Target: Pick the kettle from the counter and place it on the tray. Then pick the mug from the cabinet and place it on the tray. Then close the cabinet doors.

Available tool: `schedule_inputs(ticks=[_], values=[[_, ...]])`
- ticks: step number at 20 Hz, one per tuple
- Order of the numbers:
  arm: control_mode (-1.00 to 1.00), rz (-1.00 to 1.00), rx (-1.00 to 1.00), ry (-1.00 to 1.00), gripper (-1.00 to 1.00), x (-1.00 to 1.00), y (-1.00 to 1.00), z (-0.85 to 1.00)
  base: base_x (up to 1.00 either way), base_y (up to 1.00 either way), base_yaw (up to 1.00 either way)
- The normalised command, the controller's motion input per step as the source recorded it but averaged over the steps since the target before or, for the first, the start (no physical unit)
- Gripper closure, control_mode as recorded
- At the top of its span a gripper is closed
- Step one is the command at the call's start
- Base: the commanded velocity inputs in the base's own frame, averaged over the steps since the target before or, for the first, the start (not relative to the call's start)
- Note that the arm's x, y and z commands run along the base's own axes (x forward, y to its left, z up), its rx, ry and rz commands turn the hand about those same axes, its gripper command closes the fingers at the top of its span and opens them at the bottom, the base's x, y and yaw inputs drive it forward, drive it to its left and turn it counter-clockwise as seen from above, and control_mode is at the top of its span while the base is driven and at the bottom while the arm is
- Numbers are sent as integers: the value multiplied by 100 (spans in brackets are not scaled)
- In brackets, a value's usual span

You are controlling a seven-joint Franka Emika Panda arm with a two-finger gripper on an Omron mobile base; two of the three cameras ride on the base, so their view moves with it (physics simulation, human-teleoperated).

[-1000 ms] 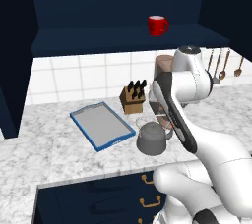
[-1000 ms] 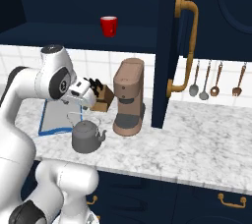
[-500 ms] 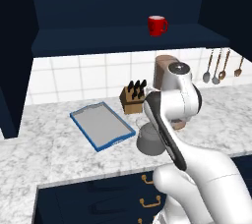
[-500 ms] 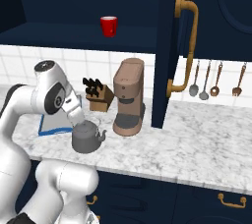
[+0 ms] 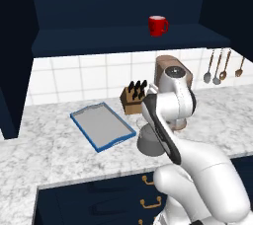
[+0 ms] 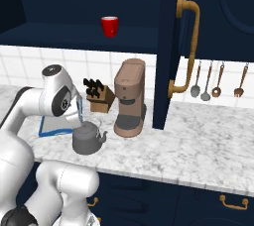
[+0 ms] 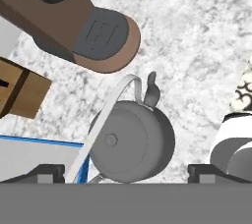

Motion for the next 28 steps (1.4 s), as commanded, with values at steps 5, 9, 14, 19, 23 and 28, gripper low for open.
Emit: schedule_inputs(ticks=[5, 9, 14, 19, 23, 28], values=[[-100, -5, 10, 1, -100, 23, 0, -18, 0, 0, 0], [-100, 0, 6, 1, -100, 10, -6, -16, 0, 0, 0], [-100, 0, 10, 2, -100, 13, -27, -7, 0, 0, 0], [-100, -1, 10, 3, -100, 18, -16, -6, 0, 0, 0], [-100, -5, 11, 7, -100, 19, 2, -21, 0, 0, 0], [-100, -9, 8, 3, -100, 22, 8, -11, 0, 0, 0]])
